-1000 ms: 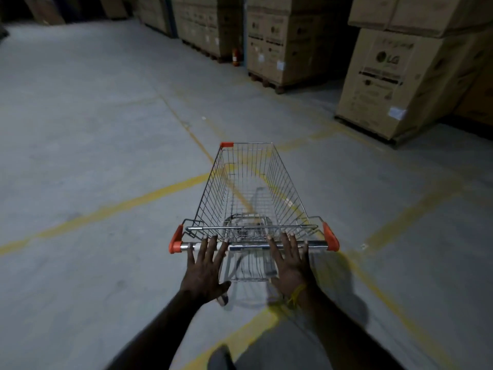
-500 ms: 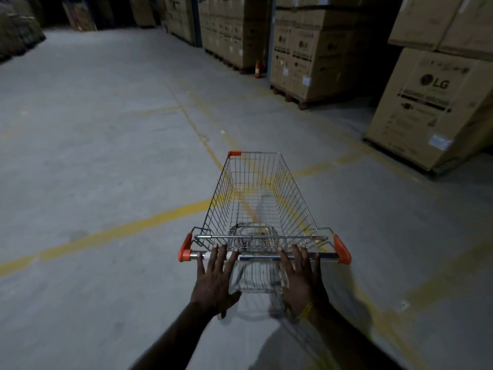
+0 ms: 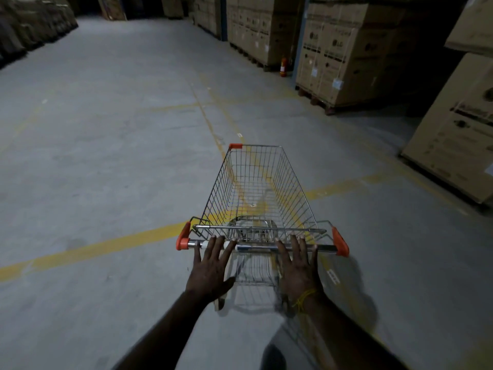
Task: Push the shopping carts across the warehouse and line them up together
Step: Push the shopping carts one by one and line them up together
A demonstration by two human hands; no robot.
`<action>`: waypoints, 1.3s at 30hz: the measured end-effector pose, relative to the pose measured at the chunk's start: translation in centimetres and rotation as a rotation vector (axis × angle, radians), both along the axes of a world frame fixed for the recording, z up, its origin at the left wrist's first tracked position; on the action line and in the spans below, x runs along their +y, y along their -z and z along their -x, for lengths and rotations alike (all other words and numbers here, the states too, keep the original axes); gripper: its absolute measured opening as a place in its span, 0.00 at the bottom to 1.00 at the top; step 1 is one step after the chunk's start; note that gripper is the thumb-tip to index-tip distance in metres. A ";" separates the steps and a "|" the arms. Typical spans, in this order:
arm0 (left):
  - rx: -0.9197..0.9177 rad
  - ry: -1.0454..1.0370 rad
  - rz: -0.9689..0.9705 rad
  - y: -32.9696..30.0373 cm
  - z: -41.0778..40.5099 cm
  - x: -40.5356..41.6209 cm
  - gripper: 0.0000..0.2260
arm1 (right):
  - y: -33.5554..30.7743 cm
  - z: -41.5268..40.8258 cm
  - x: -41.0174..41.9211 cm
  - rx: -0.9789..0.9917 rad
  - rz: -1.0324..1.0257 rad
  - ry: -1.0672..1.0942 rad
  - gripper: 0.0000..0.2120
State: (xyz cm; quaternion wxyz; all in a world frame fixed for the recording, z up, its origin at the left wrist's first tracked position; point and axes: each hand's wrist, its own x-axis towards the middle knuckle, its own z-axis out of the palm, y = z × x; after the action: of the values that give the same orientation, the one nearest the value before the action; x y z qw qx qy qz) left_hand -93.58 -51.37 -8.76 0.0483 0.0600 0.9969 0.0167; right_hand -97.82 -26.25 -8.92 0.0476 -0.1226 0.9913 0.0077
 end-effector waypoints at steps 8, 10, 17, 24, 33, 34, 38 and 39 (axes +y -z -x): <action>-0.026 -0.073 -0.049 -0.7 16.2 -1.5 0.47 | -1.5 18.0 -0.9 -0.033 0.027 -0.121 0.48; -0.027 -0.082 -0.064 -1.0 20.0 -2.2 0.47 | -1.9 22.4 -1.6 -0.037 0.009 -0.142 0.46; -0.019 -0.109 -0.102 -1.2 32.6 -5.6 0.46 | -1.2 35.9 -5.4 -0.086 -0.035 -0.187 0.55; 0.019 -0.113 -0.069 -1.0 45.5 -11.0 0.46 | -0.8 48.9 -11.3 -0.023 -0.025 -0.127 0.52; -0.027 -0.053 -0.078 -1.8 62.5 -19.2 0.46 | -0.9 65.0 -19.2 -0.101 -0.035 -0.095 0.50; -0.032 -0.046 -0.074 -1.9 64.3 -20.0 0.46 | -1.3 66.6 -20.0 -0.130 -0.019 -0.078 0.49; -0.046 -0.032 -0.078 -2.3 71.7 -23.1 0.46 | -2.0 73.5 -23.0 -0.068 -0.022 -0.077 0.49; -0.046 -0.031 -0.074 -2.2 73.6 -23.8 0.46 | -2.0 75.3 -23.6 -0.064 -0.027 -0.077 0.51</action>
State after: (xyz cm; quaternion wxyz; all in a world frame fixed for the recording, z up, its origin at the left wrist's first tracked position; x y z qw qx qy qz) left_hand -167.15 -75.12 -6.54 0.0686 0.0460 0.9950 0.0555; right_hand -173.09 -49.89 -6.92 0.0806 -0.1601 0.9836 0.0188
